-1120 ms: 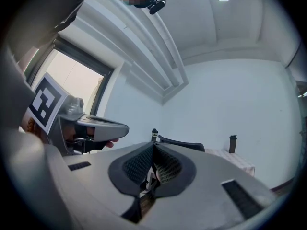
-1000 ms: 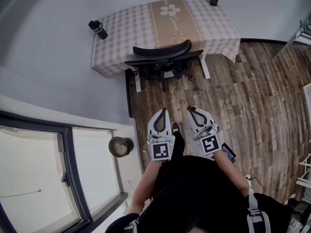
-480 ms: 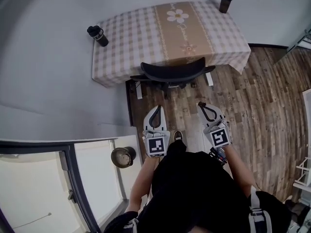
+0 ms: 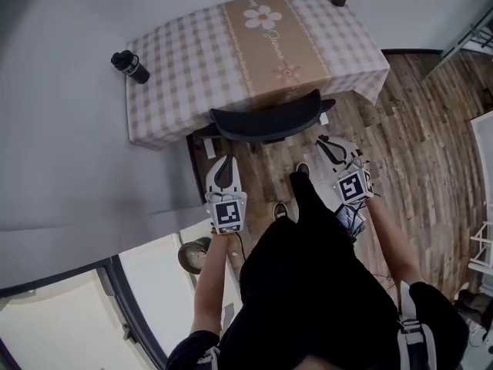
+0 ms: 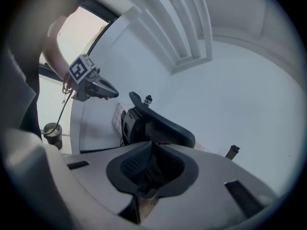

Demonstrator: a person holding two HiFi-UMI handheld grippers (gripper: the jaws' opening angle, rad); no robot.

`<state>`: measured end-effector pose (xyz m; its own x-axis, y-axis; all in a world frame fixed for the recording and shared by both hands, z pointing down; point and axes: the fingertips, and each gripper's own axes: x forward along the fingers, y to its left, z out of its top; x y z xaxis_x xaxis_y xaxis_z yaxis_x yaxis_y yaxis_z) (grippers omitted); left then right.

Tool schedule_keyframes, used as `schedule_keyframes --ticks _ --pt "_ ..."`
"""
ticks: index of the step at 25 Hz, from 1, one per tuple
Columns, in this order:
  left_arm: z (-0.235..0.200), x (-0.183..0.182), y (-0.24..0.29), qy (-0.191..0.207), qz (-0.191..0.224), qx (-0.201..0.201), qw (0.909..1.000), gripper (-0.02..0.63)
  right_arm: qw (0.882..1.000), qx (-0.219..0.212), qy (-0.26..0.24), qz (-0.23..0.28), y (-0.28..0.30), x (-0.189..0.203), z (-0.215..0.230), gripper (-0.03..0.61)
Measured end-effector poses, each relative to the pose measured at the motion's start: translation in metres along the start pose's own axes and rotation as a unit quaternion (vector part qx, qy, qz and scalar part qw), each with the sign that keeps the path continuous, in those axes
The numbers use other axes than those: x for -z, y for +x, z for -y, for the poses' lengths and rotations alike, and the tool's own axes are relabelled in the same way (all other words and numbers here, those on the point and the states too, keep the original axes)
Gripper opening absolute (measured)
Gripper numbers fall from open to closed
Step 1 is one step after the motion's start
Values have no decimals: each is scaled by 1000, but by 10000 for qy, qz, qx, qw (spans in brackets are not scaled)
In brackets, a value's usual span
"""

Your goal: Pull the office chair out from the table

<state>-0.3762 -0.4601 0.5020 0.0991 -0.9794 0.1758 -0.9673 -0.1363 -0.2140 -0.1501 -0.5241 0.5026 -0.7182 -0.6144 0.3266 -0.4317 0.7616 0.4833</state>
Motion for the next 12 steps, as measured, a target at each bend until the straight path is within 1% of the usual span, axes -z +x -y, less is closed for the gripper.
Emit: schedule_keyframes --ticks 2,4,5,6,7,8,9,10,12 --pt "-11 11 12 177 -111 32 9998 18 9996 -138 -188 -180 10 17 8 41" --pt "-21 21 24 360 -208 79 9991 20 9981 -290 -412 -355 21 34 15 67" --pt "-26 28 30 458 -273 110 9985 21 9971 -363 -524 -426 28 42 19 69" --pt "-31 34 37 561 -353 142 9977 61 9958 -443 -635 -485 36 49 23 69" --pt "-35 41 44 671 -443 173 9966 69 9943 -544 -749 -537 44 56 27 77" --pt "-37 48 50 794 -539 210 9952 72 9921 -675 -875 -597 51 63 29 103" --pt "-38 55 55 934 -637 267 9932 88 9891 -823 -1019 -667 58 70 31 120" --pt "-39 60 60 1083 -732 346 9908 114 9855 -972 -1180 -739 63 76 33 130" --pt "-41 69 69 1397 -923 557 9843 121 9772 -1218 -1515 -858 75 85 36 140"
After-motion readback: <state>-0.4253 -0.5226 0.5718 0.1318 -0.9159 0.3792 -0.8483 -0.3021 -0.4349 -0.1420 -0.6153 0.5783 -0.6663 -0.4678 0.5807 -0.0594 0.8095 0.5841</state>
